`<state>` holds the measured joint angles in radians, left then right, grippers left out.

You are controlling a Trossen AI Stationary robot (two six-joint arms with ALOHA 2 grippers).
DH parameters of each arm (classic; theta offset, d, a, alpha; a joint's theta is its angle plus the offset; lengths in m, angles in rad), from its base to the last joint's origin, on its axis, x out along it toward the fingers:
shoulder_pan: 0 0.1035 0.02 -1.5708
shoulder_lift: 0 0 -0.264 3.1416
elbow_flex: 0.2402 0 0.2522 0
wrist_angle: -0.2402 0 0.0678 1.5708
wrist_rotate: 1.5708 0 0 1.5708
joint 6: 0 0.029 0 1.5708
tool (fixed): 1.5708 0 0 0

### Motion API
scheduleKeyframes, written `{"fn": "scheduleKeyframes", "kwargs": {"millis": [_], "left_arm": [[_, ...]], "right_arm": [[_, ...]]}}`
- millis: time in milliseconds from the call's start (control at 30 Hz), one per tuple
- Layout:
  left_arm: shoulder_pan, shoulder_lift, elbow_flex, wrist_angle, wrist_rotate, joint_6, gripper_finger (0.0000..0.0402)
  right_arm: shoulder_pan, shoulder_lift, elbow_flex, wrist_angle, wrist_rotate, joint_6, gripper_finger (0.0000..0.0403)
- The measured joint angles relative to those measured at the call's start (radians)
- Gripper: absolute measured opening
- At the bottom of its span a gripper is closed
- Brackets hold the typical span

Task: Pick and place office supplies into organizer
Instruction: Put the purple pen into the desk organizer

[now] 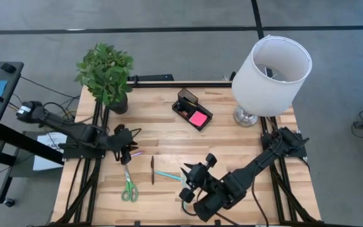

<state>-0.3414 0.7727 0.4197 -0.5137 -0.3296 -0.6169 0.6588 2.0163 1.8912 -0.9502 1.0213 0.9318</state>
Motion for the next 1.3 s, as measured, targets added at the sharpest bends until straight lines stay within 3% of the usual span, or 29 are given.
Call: {"fn": "scheduleKeyframes", "kwargs": {"millis": [200,400,700,933,1100,1300], "left_arm": [[-0.132,0.002,-0.172,0.228,-0.081,-0.050,0.0080],[-0.145,0.002,-0.275,0.353,-0.102,-0.133,0.0080],[-0.145,0.002,-0.293,0.361,-0.124,-0.054,0.0084],[-0.145,0.020,-0.293,0.403,-0.125,0.011,0.0136],[-0.145,0.111,-0.293,0.414,-0.126,-0.005,0.0174],[-0.145,0.257,-0.293,0.499,-0.183,-0.035,0.0185]], "right_arm": [[0.028,0.000,0.000,-0.032,0.001,-0.001,0.0079],[0.042,0.000,0.000,-0.040,0.001,-0.001,0.0079],[0.048,-0.001,0.000,-0.039,-0.002,-0.041,0.0079],[0.046,-0.001,0.000,-0.040,-0.002,-0.049,0.0079],[0.046,-0.001,0.000,-0.040,-0.002,-0.050,0.0079],[0.046,-0.001,0.000,-0.040,-0.002,-0.050,0.0079]]}}
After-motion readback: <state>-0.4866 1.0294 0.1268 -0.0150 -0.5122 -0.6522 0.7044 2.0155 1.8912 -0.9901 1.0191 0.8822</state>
